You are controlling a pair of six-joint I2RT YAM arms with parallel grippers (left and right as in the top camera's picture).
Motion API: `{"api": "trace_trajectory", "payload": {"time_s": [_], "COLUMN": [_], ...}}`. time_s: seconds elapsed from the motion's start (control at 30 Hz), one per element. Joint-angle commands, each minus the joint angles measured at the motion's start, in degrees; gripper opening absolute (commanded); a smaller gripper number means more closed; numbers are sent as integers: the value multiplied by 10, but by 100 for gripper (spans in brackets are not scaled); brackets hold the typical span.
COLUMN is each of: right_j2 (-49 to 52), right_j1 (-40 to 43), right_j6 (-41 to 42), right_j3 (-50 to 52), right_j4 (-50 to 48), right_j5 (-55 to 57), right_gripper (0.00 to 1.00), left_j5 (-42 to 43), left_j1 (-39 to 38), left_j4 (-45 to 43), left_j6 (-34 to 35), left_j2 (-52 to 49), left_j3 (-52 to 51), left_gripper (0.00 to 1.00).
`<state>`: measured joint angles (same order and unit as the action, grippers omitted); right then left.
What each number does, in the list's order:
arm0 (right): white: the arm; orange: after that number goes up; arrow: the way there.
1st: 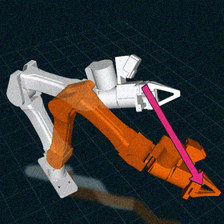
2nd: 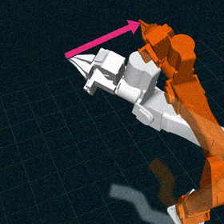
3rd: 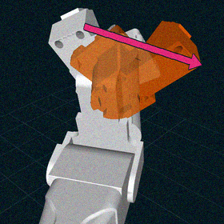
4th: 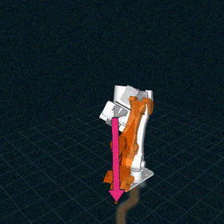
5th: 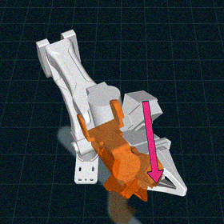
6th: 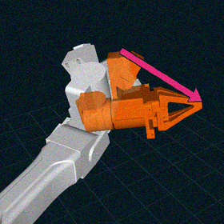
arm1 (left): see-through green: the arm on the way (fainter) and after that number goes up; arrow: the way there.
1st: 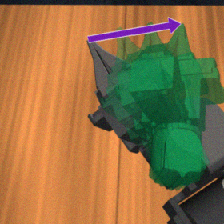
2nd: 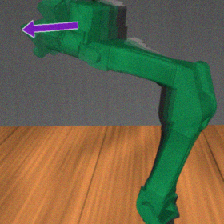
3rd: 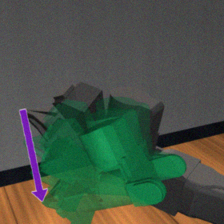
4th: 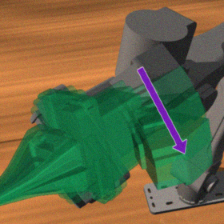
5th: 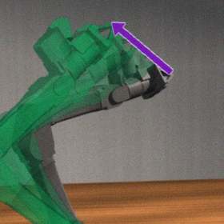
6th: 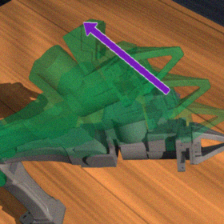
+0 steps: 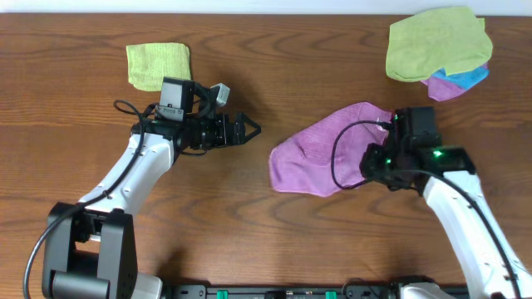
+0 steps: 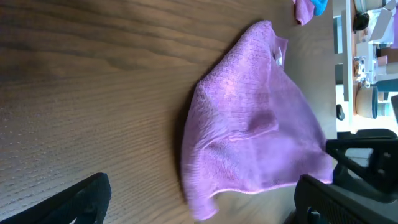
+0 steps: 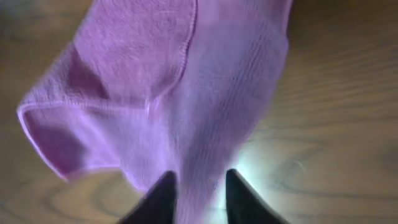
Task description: Fold the cloth
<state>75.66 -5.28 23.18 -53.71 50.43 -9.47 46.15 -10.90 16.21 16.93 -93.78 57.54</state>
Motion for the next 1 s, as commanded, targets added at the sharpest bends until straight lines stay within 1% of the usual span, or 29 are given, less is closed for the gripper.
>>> {"api": "trace_trajectory", "payload": {"time_s": [0.0, 0.03, 0.07, 0.1, 0.17, 0.2, 0.27, 0.33, 0.4, 0.53, 0.63, 0.77, 0.83, 0.87, 0.97], "right_j2": [1, 1, 1, 1, 1, 1, 1, 1, 1, 1, 1, 1, 1, 1, 1], "right_j1": [-10, -12, -12, -12, -12, -12, -9, -4, 2, 15, 21, 23, 23, 23, 23], "right_j6": [-36, -36, -36, -35, -35, -35, -35, -19, -1, 15, 37, 67, 83, 93, 106], "right_j3": [-18, -18, -18, -18, -18, -18, -17, -13, 1, 67, 116, 169, 192, 206, 228], "right_j4": [28, 35, 43, 50, 63, 67, 73, 77, 73, 32, -15, -87, -125, -143, -176], "right_j5": [40, 53, 68, 81, 96, 97, 97, 97, 86, 40, 4, -34, -47, -50, -50], "right_gripper": [40, 45, 54, 59, 64, 64, 68, 72, 73, 72, 70, 65, 59, 53, 41], "left_j5": [4, 4, 4, 4, 4, 4, 4, 4, 4, 5, 2, 0, 0, 0, 0], "left_j1": [0, 0, 0, 0, 0, 0, 0, 0, 0, 0, -1, -1, -1, -1, -1], "left_j4": [0, 0, 0, 0, 0, 0, 0, 0, 0, 5, 30, 57, 60, 60, 60], "left_j6": [3, 3, 3, 3, 3, 3, 3, 3, 3, 3, -1, -7, -6, -6, -6], "left_j2": [-6, -6, -6, -6, -6, -6, -6, -6, -6, -6, -6, -6, -6, -6, -6], "left_j3": [16, 16, 16, 16, 16, 16, 16, 16, 16, 16, 16, 16, 16, 16, 16], "left_gripper": [96, 95, 95, 95, 95, 95, 95, 95, 95, 95, 95, 95, 95, 96, 95]}}
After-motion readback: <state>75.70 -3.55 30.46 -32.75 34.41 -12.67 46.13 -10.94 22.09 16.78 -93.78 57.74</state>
